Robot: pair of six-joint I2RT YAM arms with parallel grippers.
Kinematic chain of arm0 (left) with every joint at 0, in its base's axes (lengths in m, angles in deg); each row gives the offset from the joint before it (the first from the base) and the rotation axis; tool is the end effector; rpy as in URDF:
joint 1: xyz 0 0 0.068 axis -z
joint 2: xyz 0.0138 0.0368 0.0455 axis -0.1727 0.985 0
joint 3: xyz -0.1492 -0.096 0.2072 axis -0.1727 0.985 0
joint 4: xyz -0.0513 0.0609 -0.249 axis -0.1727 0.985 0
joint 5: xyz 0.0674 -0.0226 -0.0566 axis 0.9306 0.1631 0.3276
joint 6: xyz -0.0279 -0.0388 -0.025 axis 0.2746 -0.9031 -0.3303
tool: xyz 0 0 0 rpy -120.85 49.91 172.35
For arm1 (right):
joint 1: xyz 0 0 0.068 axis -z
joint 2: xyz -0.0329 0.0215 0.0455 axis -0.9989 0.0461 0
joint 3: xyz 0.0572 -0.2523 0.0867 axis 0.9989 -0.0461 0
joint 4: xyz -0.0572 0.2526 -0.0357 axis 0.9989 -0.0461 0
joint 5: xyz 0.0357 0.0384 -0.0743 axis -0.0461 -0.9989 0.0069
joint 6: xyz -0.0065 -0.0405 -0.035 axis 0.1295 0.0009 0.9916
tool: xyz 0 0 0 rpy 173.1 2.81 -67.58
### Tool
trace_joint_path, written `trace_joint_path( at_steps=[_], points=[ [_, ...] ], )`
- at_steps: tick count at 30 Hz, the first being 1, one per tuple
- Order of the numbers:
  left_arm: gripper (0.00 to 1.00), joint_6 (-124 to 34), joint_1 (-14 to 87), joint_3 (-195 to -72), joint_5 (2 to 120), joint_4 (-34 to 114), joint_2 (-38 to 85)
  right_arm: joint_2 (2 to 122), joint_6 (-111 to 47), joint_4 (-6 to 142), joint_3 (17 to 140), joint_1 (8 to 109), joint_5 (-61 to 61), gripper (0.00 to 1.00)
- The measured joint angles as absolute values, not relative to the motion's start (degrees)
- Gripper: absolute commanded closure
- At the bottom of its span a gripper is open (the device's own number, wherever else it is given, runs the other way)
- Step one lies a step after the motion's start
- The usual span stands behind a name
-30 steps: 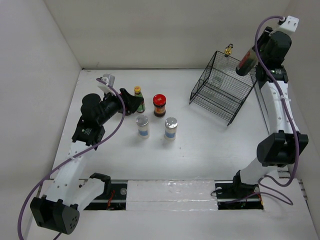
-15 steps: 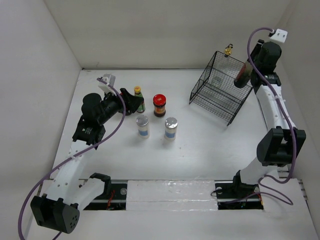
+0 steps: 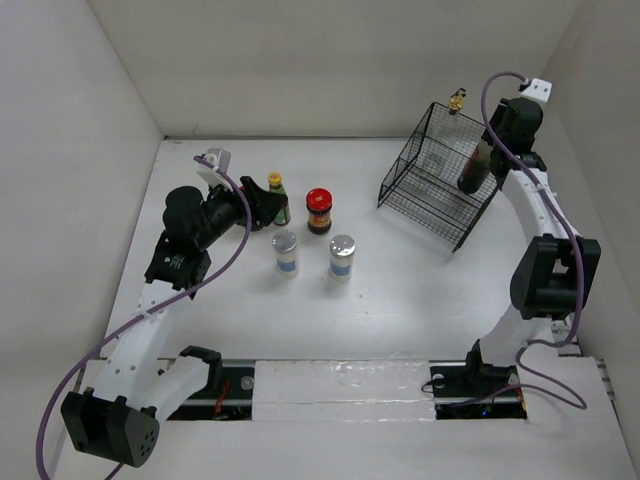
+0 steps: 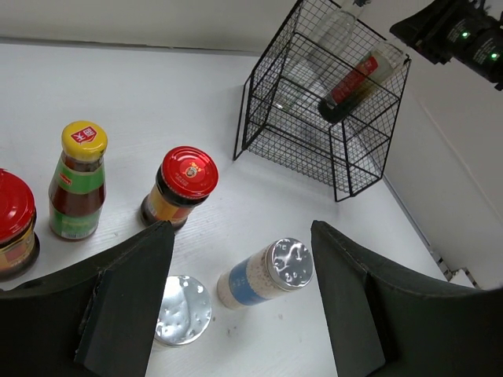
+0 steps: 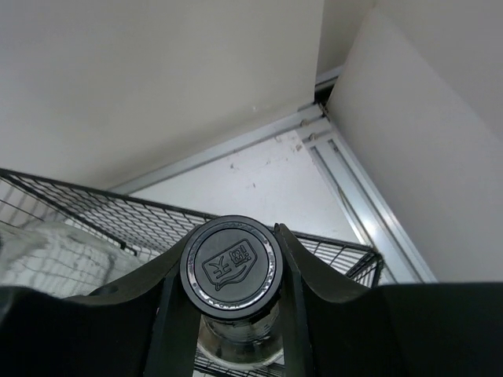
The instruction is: Organize the condiment bottles
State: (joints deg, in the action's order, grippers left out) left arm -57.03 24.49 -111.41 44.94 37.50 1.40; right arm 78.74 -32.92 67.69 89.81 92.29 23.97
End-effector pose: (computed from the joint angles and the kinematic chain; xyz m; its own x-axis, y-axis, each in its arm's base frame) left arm 0.2048 -0.0685 0.3753 -0.2231 -0.3120 -0.9235 0.5911 0.7101 -0.3827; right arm 0.4117 -0.0457 0.3661 -0.1510 0.1413 -0.9784 0.3837 0.9205 0.0737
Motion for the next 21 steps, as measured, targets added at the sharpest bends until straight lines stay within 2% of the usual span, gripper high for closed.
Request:
trace_joint_path(
  at_steps=[5,8,9,13,17,21],
  points=[
    [0.34,-57.03,24.49,-111.41,44.94,37.50,1.36,81.45,-33.23,68.58,88.39,92.59,23.71,0.75],
    [0.34,-57.03,24.49,-111.41,44.94,37.48,1.36,81.52,-33.71,69.00,88.41,92.59,23.55,0.58],
    [0.34,-57.03,24.49,-111.41,44.94,37.50,1.36,81.56,-33.88,69.06,88.39,92.59,23.55,0.44],
    [0.34,-57.03,24.49,-111.41,44.96,37.50,1.36,81.39,-34.58,70.05,88.39,92.53,23.27,0.24],
    [0.34,-57.03,24.49,-111.43,44.96,37.50,1.36,80.31,-34.73,70.66,88.39,92.50,23.14,0.16],
    [0.34,-57.03,24.49,-111.43,44.96,37.50,1.36,76.90,-34.73,70.61,88.39,92.02,23.18,0.13]
  ],
)
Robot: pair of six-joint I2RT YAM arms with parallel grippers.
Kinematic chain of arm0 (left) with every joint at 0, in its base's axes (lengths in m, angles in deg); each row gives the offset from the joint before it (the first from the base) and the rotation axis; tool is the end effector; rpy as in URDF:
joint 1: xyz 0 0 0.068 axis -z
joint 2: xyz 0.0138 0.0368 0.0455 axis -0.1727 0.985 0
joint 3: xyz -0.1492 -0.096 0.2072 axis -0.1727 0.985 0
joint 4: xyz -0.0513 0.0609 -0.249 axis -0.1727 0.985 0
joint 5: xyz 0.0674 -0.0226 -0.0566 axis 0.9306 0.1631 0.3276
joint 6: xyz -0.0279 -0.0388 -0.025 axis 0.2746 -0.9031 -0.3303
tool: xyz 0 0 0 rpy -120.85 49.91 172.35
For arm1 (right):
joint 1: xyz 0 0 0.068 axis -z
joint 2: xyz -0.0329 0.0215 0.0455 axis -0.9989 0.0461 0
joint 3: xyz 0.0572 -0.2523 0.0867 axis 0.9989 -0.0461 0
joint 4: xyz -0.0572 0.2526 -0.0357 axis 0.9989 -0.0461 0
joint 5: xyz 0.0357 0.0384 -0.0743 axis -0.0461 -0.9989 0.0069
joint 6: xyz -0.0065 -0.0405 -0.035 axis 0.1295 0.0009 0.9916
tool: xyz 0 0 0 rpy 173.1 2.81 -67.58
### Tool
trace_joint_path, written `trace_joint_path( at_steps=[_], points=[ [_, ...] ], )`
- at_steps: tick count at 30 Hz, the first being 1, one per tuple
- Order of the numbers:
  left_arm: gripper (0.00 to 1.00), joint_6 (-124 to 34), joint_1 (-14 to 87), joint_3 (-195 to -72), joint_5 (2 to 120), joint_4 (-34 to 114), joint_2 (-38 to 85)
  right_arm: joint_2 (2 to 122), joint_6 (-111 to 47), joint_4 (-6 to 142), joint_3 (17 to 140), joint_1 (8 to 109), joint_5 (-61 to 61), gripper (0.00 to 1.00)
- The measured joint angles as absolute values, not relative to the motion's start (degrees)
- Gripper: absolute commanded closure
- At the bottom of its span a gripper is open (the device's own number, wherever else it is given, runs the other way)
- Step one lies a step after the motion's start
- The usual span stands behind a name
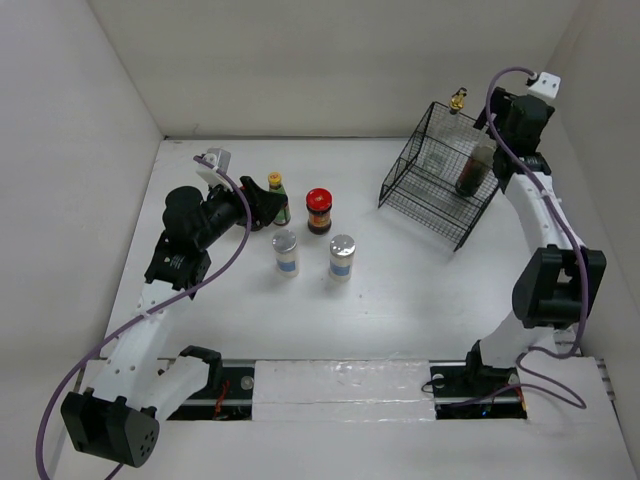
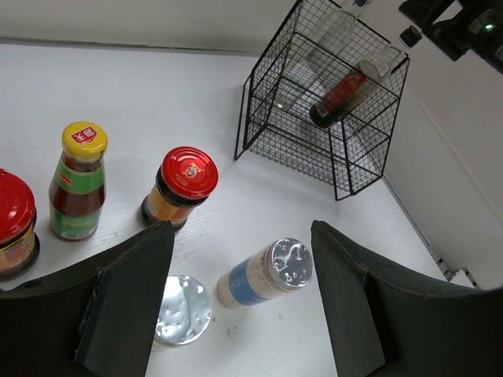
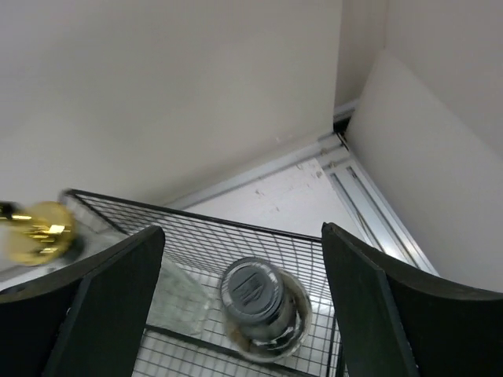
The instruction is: Organize the condiment bottles
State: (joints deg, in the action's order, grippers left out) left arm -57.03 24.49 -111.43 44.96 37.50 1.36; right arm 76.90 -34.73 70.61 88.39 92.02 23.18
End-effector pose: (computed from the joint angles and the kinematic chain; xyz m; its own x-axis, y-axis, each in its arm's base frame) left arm 0.2047 -0.0684 0.3755 -0.2221 -0.3123 -0.9236 0.5912 0.7102 -0.3823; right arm 0.4047 -0.0427 0.3752 -0.0848 0.1658 -0.9825 0.3648 0.9228 0.1242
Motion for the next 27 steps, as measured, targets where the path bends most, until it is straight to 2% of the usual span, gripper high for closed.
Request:
trace_joint_path(
  at_steps=[3,6,9,10,13,16,19,20,22,23,27],
  points=[
    [0.34,-57.03,24.49,-111.41,45.20,37.50,1.36,72.27,-34.93,70.75,88.35,90.60,23.12,0.13],
    [0.34,-57.03,24.49,-111.43,45.42,37.50,1.36,66.46,-35.39,72.41,86.93,87.61,23.14,0.20],
    [0.34,-57.03,24.49,-111.41,45.75,37.52,1.36,60.95,-36.11,74.77,83.47,83.39,22.83,0.38],
    [0.34,-57.06,24.49,-111.41,45.79,37.52,1.36,59.51,-36.72,75.66,81.99,81.79,22.42,0.55],
    [0.34,-57.06,24.49,-111.41,45.92,37.52,1.25,56.58,-39.17,77.65,76.31,77.01,19.81,0.84],
    [0.34,-57.25,24.49,-111.41,46.06,37.52,0.97,55.97,-41.53,78.13,70.36,72.29,17.00,0.86],
    [0.34,-57.32,24.49,-111.41,46.36,37.54,0.64,56.49,-42.95,76.67,65.66,66.93,13.56,0.60],
    [0.34,-57.32,24.49,-111.43,46.49,37.59,0.46,56.49,-42.87,75.60,64.59,64.61,12.34,0.37],
    [0.33,-57.32,24.49,-111.41,46.71,37.63,0.09,55.57,-43.11,73.35,62.08,60.44,10.48,0.23],
    [0.33,-57.34,24.49,-111.41,46.95,37.63,-0.13,54.68,-42.87,72.10,60.85,58.12,9.50,0.13],
    [0.33,-57.34,24.49,-111.41,47.37,37.65,-0.48,49.65,-42.32,67.23,56.22,50.10,6.50,0.00]
  ],
)
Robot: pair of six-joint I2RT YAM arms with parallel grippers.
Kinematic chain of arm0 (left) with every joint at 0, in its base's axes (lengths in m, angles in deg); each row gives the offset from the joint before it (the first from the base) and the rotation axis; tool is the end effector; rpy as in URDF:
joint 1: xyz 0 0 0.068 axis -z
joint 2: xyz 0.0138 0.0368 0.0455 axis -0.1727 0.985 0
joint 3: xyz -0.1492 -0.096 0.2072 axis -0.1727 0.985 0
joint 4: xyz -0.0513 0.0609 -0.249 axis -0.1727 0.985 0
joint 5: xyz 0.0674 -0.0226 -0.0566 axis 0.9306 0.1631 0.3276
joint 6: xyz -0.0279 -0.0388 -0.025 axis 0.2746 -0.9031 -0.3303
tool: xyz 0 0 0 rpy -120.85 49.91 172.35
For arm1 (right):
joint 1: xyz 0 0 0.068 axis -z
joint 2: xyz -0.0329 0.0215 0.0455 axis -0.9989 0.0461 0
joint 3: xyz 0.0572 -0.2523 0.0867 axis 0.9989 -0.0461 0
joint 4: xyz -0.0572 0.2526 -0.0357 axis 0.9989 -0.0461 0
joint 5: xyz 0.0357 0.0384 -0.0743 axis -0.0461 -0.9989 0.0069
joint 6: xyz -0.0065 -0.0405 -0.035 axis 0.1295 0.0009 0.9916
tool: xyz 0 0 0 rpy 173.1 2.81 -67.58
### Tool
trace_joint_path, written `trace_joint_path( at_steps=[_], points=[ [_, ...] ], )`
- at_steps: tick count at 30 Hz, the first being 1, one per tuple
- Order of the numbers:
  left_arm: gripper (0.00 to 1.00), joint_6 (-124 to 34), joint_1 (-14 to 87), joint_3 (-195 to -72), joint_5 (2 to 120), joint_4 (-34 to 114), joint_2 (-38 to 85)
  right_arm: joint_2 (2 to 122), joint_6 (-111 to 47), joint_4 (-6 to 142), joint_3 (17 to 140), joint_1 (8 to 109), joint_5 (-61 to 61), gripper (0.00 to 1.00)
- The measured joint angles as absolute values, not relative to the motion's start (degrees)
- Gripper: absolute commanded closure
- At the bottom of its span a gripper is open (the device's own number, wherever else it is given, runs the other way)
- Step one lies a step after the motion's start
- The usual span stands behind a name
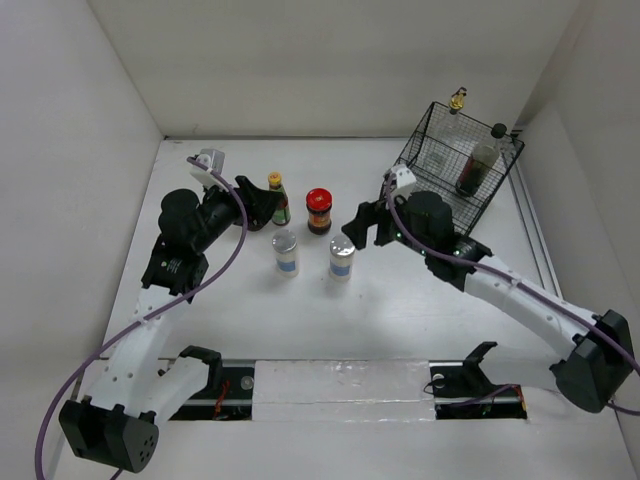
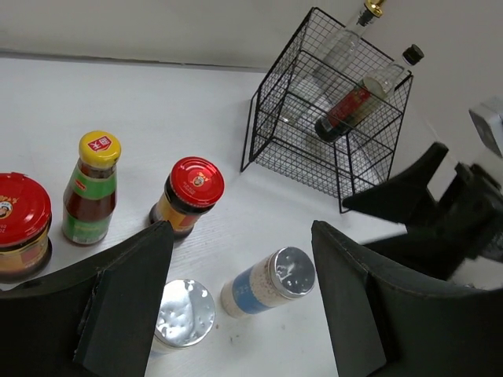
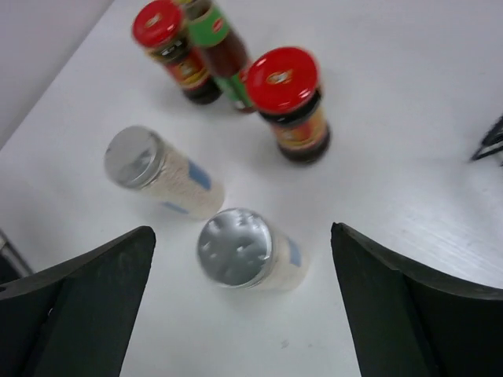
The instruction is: Organize the condiment bottles
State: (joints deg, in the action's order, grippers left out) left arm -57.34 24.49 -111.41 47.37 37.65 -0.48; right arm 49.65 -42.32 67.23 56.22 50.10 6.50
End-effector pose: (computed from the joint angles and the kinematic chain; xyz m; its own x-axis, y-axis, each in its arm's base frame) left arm 0.1974 -0.0651 0.3813 -0.1860 -0.3332 -0.9243 0.5704 0.7294 -0.3778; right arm 0.2239 0.1710 0.3215 -0.3985 0.0655 -0.9148 -0.5239 0.8025 0.2856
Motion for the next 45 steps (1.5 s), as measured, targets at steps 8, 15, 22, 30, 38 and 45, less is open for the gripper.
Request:
trace_joint_path(
  at_steps=[8,15,22,30,38,45],
  points=[
    [0.33,-57.34,24.49,-111.41,47.50,37.94,-0.48,50.79,-41.95,62.22,55.50,42.39,6.81,0.00],
    [0.33,-57.34,24.49,-111.41,47.50,38.02,-0.72,61.32,-41.75,58.00,58.27,41.14,9.50,0.00],
    [0.33,-57.34,24.49,-111.41,47.50,38.02,-0.93,63.05,-41.82,60.08,58.56,41.07,14.31,0.32],
    [0.33,-57.34,24.49,-111.41,47.45,38.02,-0.93,62.28,-42.01,60.45,59.17,40.77,18.77,0.50],
    [0.33,-57.49,24.49,-111.41,47.04,37.98,-0.91,48.91,-42.08,61.94,62.29,50.45,22.11,0.51],
    [0.33,-57.84,24.49,-111.41,47.02,37.98,-0.91,54.74,-40.50,73.08,67.56,63.46,26.53,0.51]
  ],
)
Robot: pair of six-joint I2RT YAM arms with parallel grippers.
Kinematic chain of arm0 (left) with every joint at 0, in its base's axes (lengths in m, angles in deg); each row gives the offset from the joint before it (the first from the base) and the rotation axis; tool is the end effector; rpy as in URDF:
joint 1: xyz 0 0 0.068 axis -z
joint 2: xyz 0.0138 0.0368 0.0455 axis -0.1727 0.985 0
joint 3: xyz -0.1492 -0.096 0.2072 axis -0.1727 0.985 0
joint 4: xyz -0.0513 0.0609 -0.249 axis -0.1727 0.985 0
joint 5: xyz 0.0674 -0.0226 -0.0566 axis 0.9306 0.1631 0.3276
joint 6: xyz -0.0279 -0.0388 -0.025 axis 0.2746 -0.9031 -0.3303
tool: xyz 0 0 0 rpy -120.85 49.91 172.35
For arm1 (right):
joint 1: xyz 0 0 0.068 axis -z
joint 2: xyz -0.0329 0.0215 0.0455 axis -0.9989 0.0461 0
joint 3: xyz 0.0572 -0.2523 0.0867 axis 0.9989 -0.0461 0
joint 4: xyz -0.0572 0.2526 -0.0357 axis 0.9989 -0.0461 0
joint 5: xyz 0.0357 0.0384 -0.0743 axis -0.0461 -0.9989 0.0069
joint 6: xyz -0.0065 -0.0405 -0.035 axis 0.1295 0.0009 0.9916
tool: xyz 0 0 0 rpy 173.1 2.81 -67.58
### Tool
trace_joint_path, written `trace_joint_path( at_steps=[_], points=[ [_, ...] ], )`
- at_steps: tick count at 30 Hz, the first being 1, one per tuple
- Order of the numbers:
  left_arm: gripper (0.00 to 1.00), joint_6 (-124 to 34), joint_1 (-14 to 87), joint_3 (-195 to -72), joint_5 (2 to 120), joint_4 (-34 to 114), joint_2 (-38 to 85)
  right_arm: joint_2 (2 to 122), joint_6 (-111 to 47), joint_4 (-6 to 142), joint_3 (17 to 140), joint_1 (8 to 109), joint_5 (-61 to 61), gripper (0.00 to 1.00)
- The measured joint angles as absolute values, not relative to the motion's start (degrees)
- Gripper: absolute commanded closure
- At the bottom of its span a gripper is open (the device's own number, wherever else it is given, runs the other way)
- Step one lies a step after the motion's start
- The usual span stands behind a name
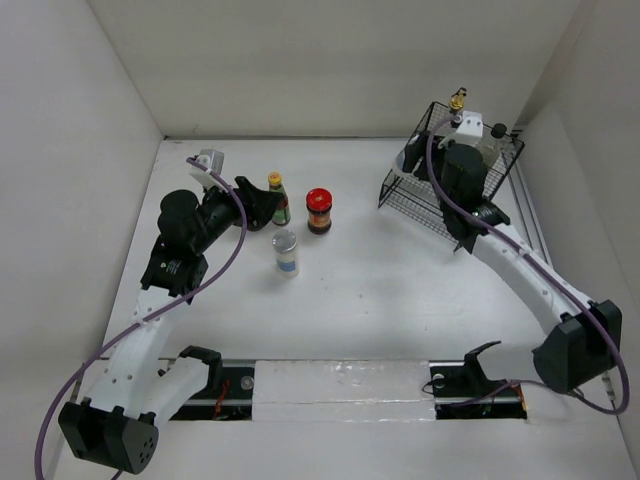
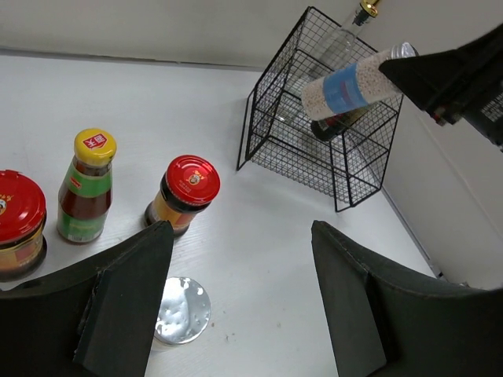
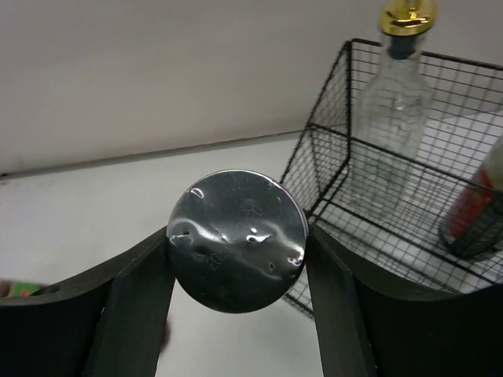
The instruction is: Organize the condiment bottles
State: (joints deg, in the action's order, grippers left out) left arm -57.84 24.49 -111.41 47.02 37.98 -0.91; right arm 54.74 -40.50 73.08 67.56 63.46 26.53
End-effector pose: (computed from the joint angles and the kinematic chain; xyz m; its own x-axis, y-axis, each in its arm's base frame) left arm 0.1953 -0.0648 0.3821 -0.1914 -0.3385 -0.9213 0.5738 0.7229 -0.3849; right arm 0.2840 0.1131 0.3794 -0.0913 0.2312 -0.9686 -0.0628 0.9694 0.2374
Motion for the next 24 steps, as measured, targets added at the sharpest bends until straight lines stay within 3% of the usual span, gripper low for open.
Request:
trace_joint_path(
  at_steps=[11,24],
  points=[
    [0.33,-57.93,24.49,-111.41,47.13,37.98,-0.87,65.21,-37.49,76.76,73.55,72.75,26.02,0.54],
    [0.33,-57.95,24.49,-111.41,47.17,38.07,-0.08,71.92,-36.83,79.53,76.90,74.82,24.01,0.54]
  ],
)
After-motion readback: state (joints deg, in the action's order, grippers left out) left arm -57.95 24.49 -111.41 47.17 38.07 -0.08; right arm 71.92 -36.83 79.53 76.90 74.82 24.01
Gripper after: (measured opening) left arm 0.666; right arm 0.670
